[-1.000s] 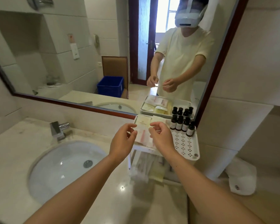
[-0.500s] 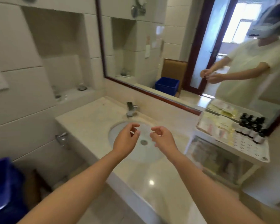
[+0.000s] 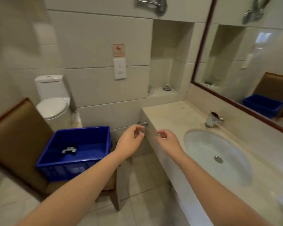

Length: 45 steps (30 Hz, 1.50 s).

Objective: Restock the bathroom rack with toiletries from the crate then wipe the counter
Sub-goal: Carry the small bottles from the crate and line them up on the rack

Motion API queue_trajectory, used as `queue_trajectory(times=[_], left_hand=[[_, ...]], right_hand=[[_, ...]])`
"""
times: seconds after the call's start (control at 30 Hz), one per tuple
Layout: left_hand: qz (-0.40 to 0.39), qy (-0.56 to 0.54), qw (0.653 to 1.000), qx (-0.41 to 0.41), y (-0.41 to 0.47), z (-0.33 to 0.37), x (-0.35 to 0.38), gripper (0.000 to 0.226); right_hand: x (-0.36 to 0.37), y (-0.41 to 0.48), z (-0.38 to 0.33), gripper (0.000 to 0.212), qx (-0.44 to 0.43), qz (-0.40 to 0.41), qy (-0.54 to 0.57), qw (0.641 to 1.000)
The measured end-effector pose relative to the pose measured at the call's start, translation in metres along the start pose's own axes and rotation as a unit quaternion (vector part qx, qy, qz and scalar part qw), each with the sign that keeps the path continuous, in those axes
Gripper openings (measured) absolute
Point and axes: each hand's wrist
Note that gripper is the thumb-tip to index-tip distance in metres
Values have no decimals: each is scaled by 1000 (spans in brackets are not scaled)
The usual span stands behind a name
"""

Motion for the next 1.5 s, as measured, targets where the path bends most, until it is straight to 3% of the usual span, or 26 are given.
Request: queue_trajectory(times=[0.37,0.73,1.23,1.5], left_hand=[[81,18,986,-144,-59,-102,-109,19],[142,-11,962,-234,-45,-194,-190,23],[130,-22,933,-334,17,-321,-276,26],[66,-41,924,-375,52,-384,-299,32]], right_hand=[[146,50,-34,28,-39,-175,-74,981],[267,147,-63,35,-58,-293,-102,949],[383,276,-75,36,18,-384,-102,917],[425,322,-60,35,86,-386,-105,912]])
Point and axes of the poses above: each hand's wrist, its own y-axis towards the middle knuckle, its own x-axis out of the palm, z = x × y, and after that the axes turned 11 degrees about -z, right-handed
